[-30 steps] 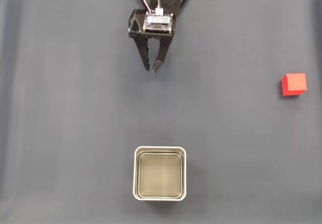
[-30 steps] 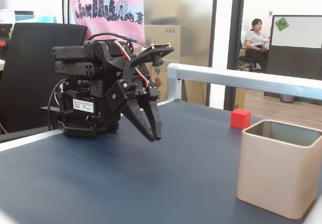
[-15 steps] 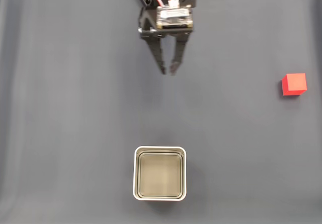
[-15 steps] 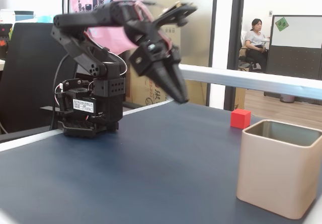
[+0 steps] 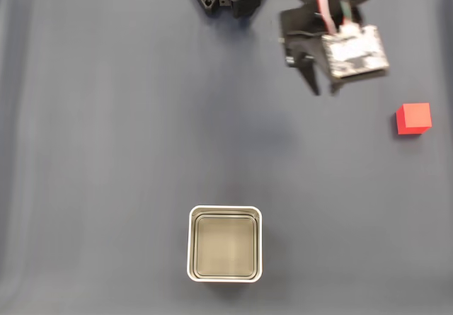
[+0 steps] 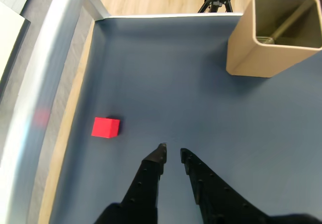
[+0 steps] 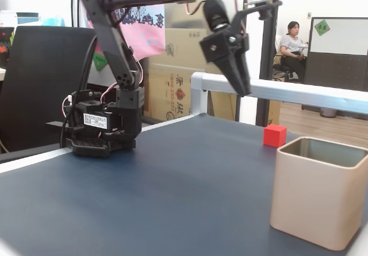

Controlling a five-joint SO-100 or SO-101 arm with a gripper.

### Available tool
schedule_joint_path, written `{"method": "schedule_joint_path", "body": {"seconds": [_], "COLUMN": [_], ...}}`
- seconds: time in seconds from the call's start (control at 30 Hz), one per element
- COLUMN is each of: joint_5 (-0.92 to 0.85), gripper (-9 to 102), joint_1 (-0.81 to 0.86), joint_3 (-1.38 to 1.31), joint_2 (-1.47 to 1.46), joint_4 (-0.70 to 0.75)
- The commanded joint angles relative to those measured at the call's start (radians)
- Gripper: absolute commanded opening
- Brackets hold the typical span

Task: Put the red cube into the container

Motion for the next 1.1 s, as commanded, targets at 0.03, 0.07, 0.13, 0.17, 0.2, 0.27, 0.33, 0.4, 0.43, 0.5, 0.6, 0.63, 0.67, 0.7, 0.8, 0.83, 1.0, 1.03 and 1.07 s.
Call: {"method": "schedule_joint_path", "body": {"seconds": [0.03, 0.07, 0.13, 0.17, 0.2, 0.27, 0.33, 0.4, 0.43, 0.5, 0.6, 0.63, 0.67, 0.7, 0.8, 0.83, 1.0, 1.03, 1.07], "joint_5": [0.114, 0.135, 0.178, 0.206, 0.227, 0.255, 0.27, 0.272, 0.275, 0.288, 0.299, 0.307, 0.314, 0.319, 0.318, 0.318, 0.324, 0.327, 0.327], "gripper": [12, 13, 17, 21, 24, 28, 31, 34, 36, 40, 45, 48, 49, 50, 50, 50, 51, 51, 51], "joint_1": [-0.08, -0.095, -0.123, -0.135, -0.147, -0.167, -0.186, -0.204, -0.212, -0.225, -0.242, -0.256, -0.259, -0.262, -0.281, -0.285, -0.29, -0.291, -0.293], "joint_3": [-0.158, -0.187, -0.239, -0.261, -0.279, -0.318, -0.36, -0.402, -0.42, -0.462, -0.528, -0.594, -0.611, -0.629, -0.684, -0.698, -0.741, -0.749, -0.759], "joint_2": [-0.098, -0.13, -0.193, -0.221, -0.247, -0.298, -0.353, -0.407, -0.434, -0.488, -0.572, -0.67, -0.695, -0.716, -0.785, -0.805, -0.879, -0.891, -0.904], "joint_4": [0.0, -0.002, -0.009, -0.017, -0.026, -0.041, -0.044, -0.044, -0.044, -0.044, -0.038, -0.038, -0.037, -0.035, -0.011, -0.006, -0.011, -0.011, -0.011]}}
